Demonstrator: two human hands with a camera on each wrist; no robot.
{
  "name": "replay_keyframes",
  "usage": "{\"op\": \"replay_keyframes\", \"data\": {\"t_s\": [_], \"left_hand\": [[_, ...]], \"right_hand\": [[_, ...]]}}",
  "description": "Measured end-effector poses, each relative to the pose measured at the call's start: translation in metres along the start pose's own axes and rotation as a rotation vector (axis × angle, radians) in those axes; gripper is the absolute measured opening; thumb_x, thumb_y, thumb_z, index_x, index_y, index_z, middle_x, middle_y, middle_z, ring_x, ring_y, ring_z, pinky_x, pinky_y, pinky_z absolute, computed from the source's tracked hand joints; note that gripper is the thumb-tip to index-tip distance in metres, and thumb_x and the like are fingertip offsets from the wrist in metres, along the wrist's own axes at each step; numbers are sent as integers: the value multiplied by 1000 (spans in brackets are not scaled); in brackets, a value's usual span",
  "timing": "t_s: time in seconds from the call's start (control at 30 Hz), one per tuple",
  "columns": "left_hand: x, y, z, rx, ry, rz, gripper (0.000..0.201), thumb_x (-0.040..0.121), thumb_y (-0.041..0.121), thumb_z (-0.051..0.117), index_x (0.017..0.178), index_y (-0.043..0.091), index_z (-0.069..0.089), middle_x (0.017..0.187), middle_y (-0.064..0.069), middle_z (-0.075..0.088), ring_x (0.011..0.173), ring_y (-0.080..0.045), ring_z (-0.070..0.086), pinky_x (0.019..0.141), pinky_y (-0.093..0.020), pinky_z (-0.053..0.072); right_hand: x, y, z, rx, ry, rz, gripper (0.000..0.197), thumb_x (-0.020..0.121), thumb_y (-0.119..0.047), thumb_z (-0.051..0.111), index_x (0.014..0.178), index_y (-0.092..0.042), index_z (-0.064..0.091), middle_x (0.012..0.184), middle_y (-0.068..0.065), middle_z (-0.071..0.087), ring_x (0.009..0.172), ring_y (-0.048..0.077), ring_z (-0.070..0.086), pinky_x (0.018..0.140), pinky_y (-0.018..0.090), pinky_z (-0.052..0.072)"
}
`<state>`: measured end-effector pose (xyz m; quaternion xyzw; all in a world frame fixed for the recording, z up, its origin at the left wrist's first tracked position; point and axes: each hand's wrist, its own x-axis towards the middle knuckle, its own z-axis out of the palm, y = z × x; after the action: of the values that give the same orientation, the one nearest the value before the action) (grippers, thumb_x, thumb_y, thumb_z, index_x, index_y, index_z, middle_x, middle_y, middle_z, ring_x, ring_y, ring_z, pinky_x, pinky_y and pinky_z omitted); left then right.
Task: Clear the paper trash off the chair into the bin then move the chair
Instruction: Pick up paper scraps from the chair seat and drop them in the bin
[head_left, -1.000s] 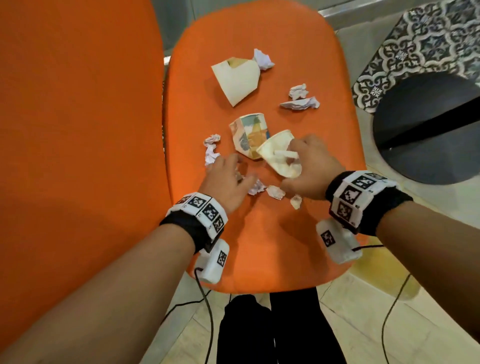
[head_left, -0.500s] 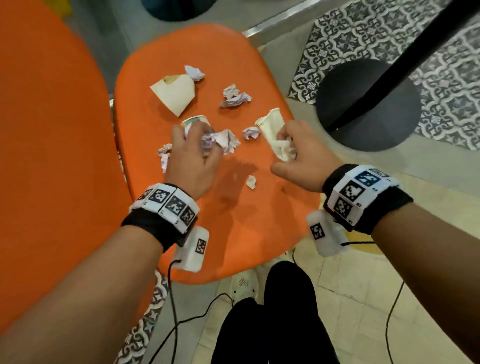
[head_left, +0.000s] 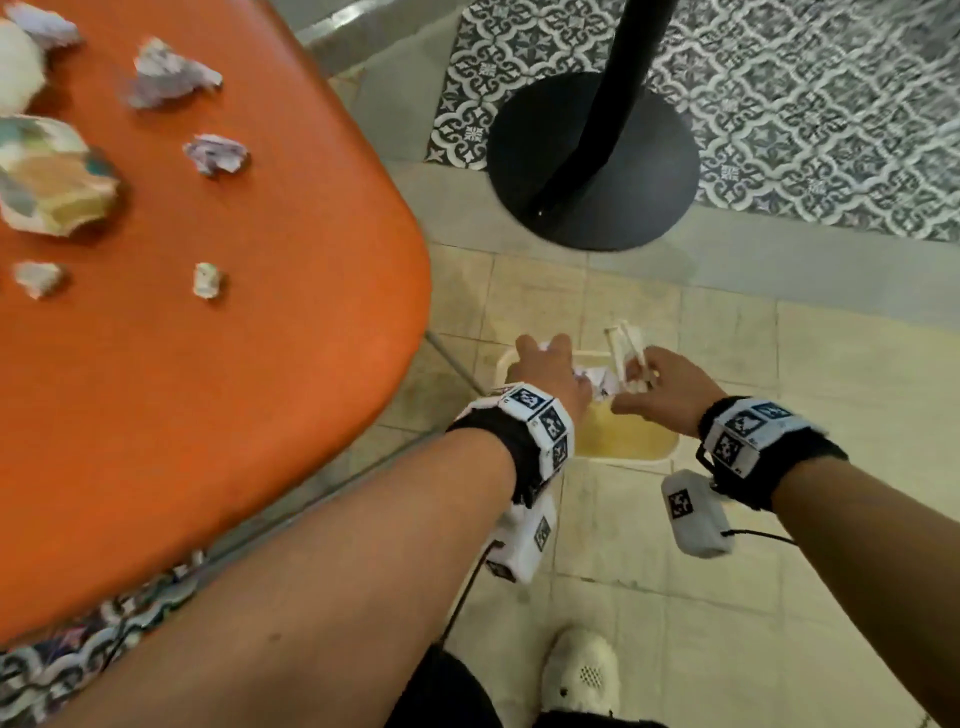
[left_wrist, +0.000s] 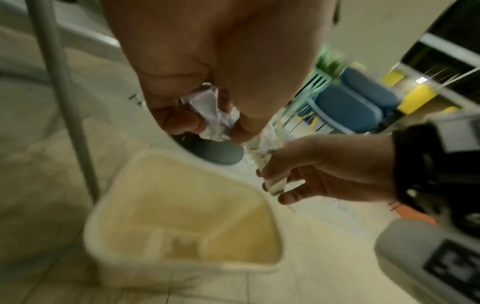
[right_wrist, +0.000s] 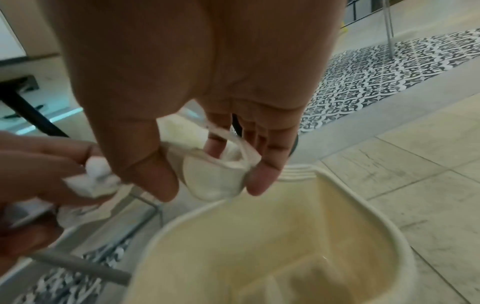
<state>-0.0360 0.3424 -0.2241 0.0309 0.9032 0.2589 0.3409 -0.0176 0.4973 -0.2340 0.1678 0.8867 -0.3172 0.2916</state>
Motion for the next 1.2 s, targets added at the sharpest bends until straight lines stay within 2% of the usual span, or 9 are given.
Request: {"op": "replay_keyframes", "data": {"t_s": [0.17,0.27,0.33,0.47,0.63,0.8,0.9,1.03,1.2], "left_hand": [[63,-36,57,110,-220,-91,61,92,26,51,146,21,24,150,-14,24,126,-41,44,103,-47,41],[67,-42,46,110,-328,-84,74,89,30,55,147,45,11,157,-19,10,124,-44,48,99,-48,48],[54,-36,26,73,-340,-59,72,89,30,56,146,46,16,158,-17,15,124,-37,51,99,-41,49],[-6,-13,-61,19,-28,120,39,90,19,56,128,20,57,132,-7,59,118,-24,57,95,-31,46],[-106,-31,-216,-103,246,158,19,88,21,58,106,17,65,97,-2,69,88,-18,63,76,-25,46],[-147,-125,-317,-160,479,-143,24,85,30,63,106,19,64,107,-6,68,99,-25,63,83,-33,48],[-142,-189,-338,-50,563,-340,43,80,33,67,120,19,57,124,-14,59,112,-33,57,93,-41,47],[-124,-233,-318,-50,409,-351,59,74,37,74,128,25,52,126,-20,53,115,-37,53,98,-39,43],[-111,-238,-285,11,471,-227,26,83,17,60,109,19,64,116,-13,56,111,-35,53,95,-40,43]], "right_hand": [[49,53,45,-160,-172,79,89,59,-33,86,136,-20,43,147,5,40,127,28,47,98,41,46],[45,55,41,-172,52,-13,66,74,-25,76,133,-21,47,149,6,38,128,25,46,97,34,41],[31,37,26,-85,197,-106,40,81,-23,67,120,-23,57,133,4,55,107,21,59,82,30,46],[-13,-65,-14,104,231,-381,17,84,-20,62,101,-25,65,102,-10,67,81,-2,60,65,14,43],[-54,-245,-41,214,196,-691,19,86,-14,56,100,-20,66,93,-14,65,76,1,59,66,2,40],[-56,-357,14,-115,-117,-793,29,86,-18,58,114,-18,62,116,0,66,101,18,60,87,24,43],[-53,-381,61,-436,-239,-803,36,83,-20,58,119,-22,59,125,6,55,116,26,49,95,35,41],[-48,-379,90,-648,-238,-731,23,85,-27,53,106,-19,60,117,10,46,110,31,44,86,40,46],[-43,-376,79,-586,-326,-692,11,84,-10,47,78,-15,55,99,14,50,87,34,56,78,40,50]]}}
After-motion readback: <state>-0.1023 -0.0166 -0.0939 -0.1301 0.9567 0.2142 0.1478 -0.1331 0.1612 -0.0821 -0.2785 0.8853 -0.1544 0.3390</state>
